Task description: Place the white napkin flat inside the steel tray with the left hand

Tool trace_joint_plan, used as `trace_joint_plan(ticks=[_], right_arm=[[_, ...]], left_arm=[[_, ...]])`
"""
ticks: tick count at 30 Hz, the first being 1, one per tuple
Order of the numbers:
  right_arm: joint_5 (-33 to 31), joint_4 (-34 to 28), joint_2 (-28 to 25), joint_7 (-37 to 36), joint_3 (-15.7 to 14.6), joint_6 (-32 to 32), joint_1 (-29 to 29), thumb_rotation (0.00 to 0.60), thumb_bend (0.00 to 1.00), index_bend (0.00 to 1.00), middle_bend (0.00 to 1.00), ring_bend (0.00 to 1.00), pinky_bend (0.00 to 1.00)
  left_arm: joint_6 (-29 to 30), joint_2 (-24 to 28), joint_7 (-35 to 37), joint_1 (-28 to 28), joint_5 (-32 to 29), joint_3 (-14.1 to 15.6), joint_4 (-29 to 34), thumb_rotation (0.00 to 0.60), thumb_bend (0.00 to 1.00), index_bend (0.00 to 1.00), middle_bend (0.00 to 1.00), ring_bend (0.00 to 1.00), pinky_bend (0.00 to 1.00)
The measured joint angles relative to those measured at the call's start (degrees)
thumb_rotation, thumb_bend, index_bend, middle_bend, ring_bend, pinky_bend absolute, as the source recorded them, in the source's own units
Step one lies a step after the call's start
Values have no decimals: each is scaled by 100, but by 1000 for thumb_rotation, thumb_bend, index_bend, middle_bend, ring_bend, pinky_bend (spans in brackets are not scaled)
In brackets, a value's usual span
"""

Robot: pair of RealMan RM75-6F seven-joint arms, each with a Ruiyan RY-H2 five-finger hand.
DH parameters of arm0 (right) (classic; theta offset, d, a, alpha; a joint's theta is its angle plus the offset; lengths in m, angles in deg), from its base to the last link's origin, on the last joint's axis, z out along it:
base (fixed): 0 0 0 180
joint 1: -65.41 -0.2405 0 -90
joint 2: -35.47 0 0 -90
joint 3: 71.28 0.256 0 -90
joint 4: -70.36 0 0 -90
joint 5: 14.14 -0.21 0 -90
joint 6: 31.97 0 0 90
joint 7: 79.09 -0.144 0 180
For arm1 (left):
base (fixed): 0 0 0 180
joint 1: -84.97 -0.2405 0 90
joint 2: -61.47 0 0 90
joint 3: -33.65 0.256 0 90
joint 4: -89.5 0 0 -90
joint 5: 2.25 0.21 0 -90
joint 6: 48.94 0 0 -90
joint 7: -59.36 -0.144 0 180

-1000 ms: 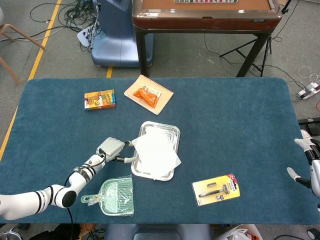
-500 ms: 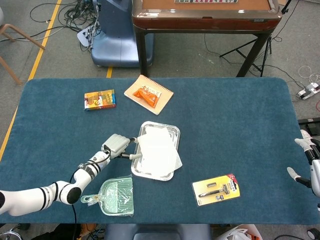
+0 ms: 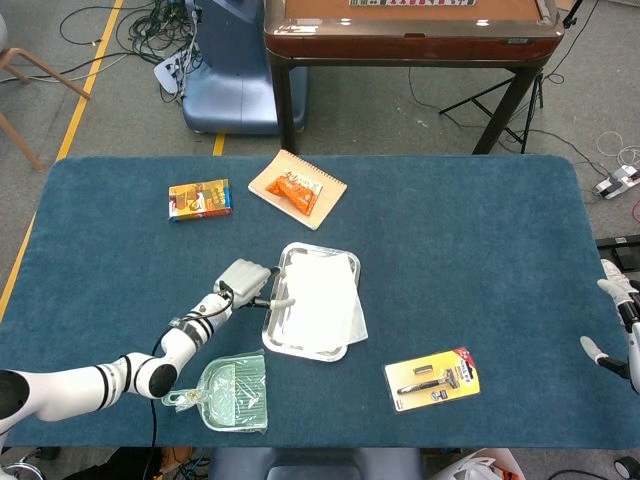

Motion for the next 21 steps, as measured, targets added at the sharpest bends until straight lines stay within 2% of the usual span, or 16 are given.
trace_joint_plan(ticks=[21], right_arm=[[-55,16,-9,-18,14,-6,47,600,154,233,243,143,183]], left_arm=[[-169,-475,-109,501,-395,-55,-703,0,57,198,1000,1000,1000]])
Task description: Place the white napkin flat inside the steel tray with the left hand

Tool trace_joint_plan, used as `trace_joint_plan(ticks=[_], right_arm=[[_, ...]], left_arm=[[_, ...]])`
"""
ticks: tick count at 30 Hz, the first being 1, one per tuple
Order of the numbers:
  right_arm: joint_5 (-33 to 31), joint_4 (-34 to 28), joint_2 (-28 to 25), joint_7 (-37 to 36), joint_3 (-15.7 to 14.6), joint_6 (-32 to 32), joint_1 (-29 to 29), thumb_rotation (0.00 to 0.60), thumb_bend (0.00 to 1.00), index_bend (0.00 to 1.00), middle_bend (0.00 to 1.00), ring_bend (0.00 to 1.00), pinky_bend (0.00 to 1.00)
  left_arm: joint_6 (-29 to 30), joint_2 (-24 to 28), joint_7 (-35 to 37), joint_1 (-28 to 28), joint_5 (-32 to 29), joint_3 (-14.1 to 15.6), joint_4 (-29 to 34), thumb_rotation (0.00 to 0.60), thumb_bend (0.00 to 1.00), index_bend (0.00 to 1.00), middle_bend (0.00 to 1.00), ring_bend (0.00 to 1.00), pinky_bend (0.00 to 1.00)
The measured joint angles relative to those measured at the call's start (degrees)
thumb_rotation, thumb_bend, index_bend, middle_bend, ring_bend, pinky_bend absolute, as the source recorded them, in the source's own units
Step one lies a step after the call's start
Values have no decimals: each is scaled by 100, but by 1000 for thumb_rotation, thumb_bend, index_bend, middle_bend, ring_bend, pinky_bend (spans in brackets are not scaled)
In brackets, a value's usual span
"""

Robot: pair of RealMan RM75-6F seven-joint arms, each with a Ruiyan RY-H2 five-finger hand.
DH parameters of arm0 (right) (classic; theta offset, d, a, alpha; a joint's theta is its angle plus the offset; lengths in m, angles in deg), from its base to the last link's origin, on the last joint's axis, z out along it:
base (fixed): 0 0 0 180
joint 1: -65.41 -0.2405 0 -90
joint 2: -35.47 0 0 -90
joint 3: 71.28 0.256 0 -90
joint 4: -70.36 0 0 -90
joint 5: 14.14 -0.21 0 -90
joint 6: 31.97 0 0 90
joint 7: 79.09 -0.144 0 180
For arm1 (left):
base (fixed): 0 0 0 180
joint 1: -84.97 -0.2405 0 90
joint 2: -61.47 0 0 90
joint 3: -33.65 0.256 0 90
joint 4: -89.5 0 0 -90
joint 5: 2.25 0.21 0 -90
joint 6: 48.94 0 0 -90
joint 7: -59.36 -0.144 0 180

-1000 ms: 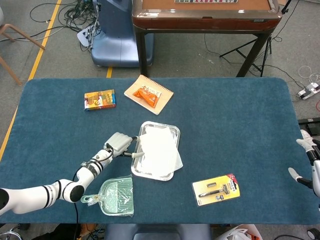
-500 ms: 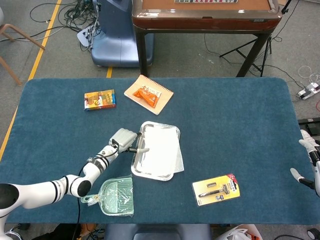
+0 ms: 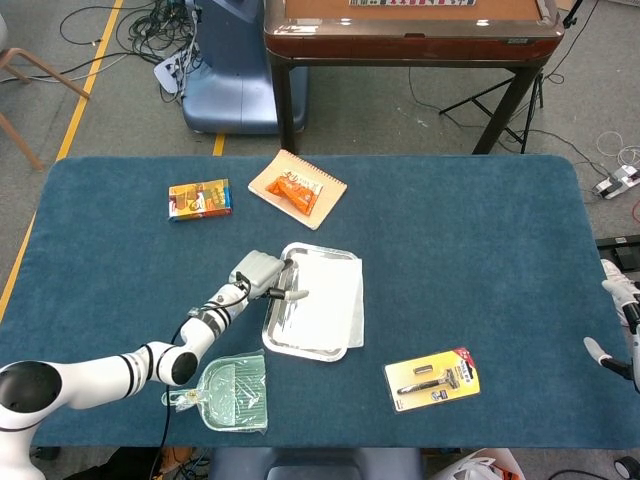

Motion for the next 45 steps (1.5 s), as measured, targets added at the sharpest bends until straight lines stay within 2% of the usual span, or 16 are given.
trace_joint_plan(ticks=[15,22,25,28,34,39,45], right_arm=[[-18,34,-10,-76,2,-38,56,600,153,233,243,143,183],[28,31,-17,-73,9,-11,22,600,154,233,243,143,183],[47,32,10,-72,4,21,-1,600,153,233,243,143,183],[54,43,41,-60,-5,72,-28,600,154,233,243,143,183],[92,26,63,-11,-3,95,-69,600,154,233,243,143,183],[73,22,61,-6,-11,81,-47,600,153,233,243,143,183],[58,53,74,-47,-24,45,-8,600,153,233,243,143,183]], left_arm=[[-188,-284,-200,376,-449,40,-524,0,57,189,1000,1000,1000],[-10,118,-64,233,-137,34,258,3,57,198,1000,1000,1000],[56,373,27,117,248,82,764,73,57,200,1000,1000,1000],[119,591,102,7,694,158,1238,86,58,200,1000,1000,1000],[199,787,242,-129,1389,292,1873,83,158,186,1000,1000,1000],[111,700,170,-64,1473,385,1924,78,217,171,1000,1000,1000],[63,444,-203,103,1320,531,1788,78,221,168,1000,1000,1000]])
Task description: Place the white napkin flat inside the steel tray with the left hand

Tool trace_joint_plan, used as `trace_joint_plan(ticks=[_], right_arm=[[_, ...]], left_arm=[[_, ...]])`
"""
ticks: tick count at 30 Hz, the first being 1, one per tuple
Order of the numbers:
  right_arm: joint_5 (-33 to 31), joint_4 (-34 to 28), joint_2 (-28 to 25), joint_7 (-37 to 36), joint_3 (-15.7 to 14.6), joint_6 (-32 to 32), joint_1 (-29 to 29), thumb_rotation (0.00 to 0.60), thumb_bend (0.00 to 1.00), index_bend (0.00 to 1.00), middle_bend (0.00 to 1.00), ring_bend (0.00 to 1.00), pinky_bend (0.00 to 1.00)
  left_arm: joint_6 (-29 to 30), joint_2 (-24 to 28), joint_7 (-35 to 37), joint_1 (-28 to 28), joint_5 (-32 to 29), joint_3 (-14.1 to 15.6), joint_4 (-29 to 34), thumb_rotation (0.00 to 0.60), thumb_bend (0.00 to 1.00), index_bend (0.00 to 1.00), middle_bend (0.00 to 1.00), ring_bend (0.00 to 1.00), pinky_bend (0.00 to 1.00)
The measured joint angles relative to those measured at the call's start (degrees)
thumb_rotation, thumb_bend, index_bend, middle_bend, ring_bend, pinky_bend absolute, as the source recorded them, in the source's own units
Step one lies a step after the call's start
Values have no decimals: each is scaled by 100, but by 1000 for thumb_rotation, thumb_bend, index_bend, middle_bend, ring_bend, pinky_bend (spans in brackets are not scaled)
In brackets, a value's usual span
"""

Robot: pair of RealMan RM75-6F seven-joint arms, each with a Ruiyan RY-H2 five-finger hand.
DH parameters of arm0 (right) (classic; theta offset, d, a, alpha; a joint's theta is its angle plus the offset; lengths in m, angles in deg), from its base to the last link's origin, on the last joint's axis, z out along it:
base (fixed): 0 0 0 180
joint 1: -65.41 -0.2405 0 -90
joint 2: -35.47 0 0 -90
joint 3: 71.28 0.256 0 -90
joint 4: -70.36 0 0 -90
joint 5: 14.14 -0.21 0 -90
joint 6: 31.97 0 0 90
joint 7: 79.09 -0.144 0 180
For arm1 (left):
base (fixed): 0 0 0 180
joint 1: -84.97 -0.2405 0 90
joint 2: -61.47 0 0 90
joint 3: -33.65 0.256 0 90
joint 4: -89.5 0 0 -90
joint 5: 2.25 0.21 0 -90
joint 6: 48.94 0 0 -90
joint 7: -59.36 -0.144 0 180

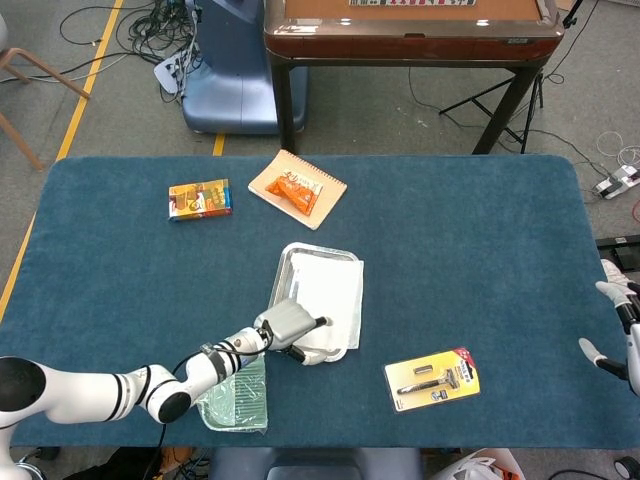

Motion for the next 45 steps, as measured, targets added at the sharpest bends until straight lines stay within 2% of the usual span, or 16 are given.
trace_joint_plan(ticks=[11,21,45], right_arm=[[-3,87,36,-93,6,-9,9,600,153,233,243,143,183],[-2,99,53,-101,13,-14,9,600,153,233,243,143,183],[55,5,36,-17,11,-62,14,600,154,233,243,143,183]], left_arm=[[80,-287,-441,238,-609,156,-192,79,221,168,1000,1000,1000],[191,-324,-641,326,-1049,307,-308,77,221,168,1000,1000,1000],[386,-53,-1034,532,-1655,626,166,74,221,168,1000,1000,1000]])
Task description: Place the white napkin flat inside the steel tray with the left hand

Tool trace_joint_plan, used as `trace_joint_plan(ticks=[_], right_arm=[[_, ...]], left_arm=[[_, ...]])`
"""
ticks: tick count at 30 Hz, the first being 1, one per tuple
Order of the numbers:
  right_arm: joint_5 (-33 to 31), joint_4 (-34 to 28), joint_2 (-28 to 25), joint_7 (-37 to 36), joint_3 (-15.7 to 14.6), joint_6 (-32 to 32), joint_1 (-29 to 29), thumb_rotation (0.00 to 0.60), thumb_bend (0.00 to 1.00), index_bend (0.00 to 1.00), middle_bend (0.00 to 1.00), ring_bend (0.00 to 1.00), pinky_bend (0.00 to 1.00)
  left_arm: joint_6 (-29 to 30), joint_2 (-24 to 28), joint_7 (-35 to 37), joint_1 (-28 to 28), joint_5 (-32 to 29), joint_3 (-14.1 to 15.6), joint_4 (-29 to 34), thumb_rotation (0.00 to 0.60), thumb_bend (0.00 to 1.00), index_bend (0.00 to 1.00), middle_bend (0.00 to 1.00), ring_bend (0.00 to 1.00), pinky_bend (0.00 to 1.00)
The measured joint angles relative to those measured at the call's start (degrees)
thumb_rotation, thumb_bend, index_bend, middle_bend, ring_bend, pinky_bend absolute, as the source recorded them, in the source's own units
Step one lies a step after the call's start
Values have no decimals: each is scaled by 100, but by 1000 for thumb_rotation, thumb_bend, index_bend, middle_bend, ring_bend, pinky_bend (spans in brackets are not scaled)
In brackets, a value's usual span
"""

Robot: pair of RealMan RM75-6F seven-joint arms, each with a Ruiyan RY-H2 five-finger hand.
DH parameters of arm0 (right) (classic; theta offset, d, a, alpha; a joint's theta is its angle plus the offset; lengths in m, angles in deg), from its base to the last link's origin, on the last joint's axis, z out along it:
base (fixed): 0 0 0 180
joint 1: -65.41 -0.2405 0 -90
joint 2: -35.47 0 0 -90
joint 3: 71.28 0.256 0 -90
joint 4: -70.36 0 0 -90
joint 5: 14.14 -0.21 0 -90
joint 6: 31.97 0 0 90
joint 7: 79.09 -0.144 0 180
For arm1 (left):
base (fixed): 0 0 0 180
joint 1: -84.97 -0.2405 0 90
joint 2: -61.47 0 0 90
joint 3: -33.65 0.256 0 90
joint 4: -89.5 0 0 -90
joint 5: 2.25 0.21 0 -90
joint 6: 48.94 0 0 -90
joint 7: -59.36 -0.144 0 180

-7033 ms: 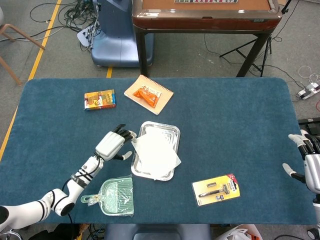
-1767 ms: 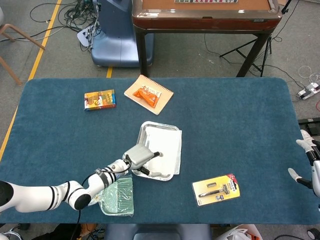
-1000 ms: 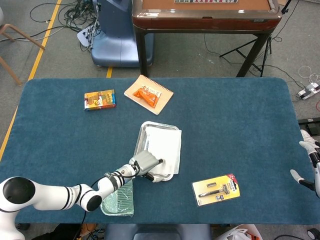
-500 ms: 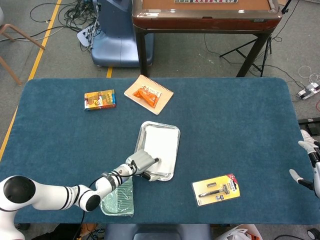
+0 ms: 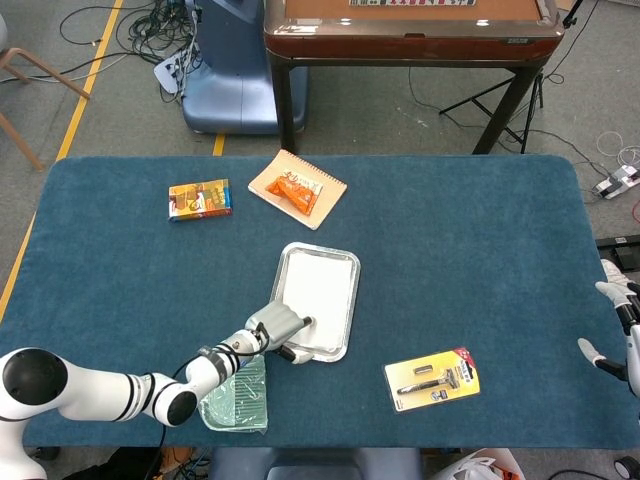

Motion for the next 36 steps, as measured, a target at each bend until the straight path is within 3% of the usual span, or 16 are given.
trace_joint_plan(ticks=[11,23,31,36], right_arm=[[31,-30,-24,8,-7,-56,28,600,153,233,243,143,183],[81,-91,-71,33,12,-37,-16,600,154,233,243,143,183],[30,-182,-138,108,20,85,-70,600,154,233,243,143,183],[-8,-233,-197,159,16,230,-123,600,154,233,243,143,183]], left_arm=[[159,79,-3,4,-42,20,152,63,221,165,1000,998,1000],[631,661,517,-452,355,-69,731,43,219,114,995,923,999],[1676,1117,1176,-1306,965,-173,958,173,214,112,761,707,899],[2348,1514,1650,-1969,1228,-196,1020,248,214,152,504,485,705]])
